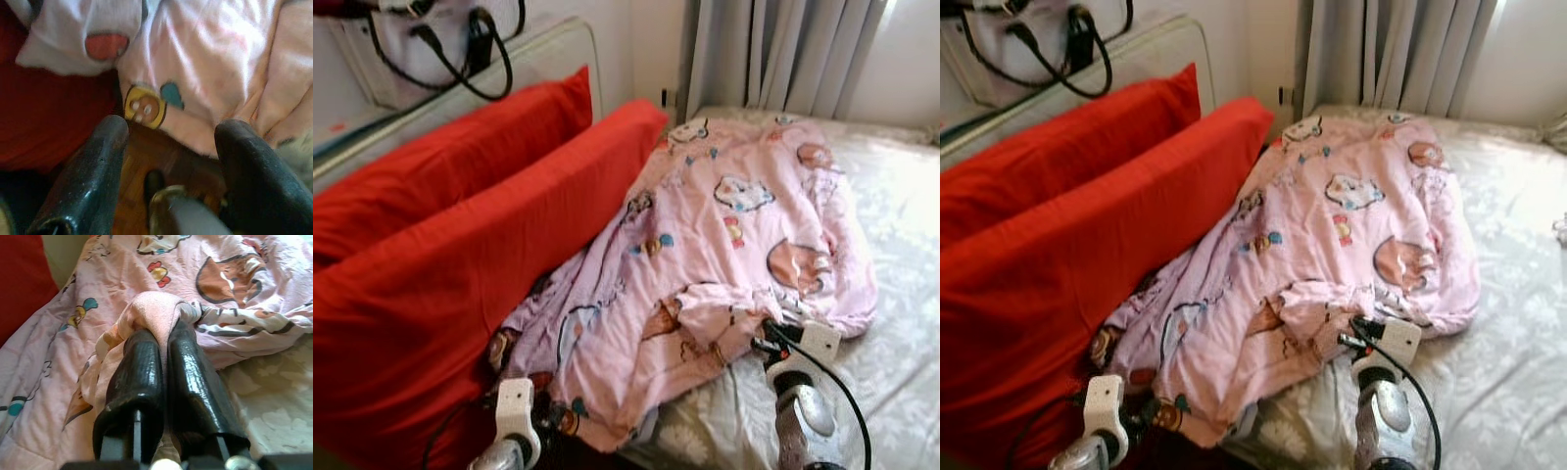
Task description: Clean up the room
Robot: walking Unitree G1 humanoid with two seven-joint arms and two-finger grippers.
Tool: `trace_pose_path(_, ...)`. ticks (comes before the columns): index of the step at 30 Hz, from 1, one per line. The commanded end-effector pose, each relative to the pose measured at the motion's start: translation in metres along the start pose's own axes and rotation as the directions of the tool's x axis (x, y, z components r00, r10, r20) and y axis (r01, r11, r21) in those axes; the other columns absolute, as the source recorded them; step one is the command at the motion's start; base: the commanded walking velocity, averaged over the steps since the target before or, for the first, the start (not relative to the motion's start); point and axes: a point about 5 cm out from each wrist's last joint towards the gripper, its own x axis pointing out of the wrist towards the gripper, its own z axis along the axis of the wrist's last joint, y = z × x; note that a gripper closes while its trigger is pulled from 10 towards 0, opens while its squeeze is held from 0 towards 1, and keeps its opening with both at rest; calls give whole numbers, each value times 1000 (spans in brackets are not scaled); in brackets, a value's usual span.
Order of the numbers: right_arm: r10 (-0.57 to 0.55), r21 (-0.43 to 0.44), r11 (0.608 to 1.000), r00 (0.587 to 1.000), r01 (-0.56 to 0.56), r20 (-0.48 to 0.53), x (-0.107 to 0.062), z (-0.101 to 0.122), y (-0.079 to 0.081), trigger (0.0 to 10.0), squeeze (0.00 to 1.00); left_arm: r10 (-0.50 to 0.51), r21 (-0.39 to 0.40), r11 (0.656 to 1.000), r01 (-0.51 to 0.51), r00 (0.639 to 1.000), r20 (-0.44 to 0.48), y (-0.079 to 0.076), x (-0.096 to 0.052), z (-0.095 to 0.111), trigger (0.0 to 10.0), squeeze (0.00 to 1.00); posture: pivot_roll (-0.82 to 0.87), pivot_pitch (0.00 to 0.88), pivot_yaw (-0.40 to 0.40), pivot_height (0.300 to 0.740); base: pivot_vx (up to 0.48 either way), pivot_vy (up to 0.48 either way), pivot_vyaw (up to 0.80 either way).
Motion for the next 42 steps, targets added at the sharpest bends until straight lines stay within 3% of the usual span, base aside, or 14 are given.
trace_pose_path(1,-13,8,1000,1000,13,4,-1,-1,-1,10000,0,37,3,999,-37,997,-66,13,-7,-16,10000,0,63,0,35,740,0,0,0)
trace_pose_path(8,-19,12,1000,1000,19,1,-1,-2,3,10000,0,88,-18,996,-89,993,-83,32,-19,-32,10000,0,67,14,40,740,0,0,0)
trace_pose_path(42,-94,14,996,996,93,10,-2,-1,-4,10000,0,67,-2,998,-67,995,-77,29,-22,-38,10000,0,61,0,52,740,-35,-22,0)
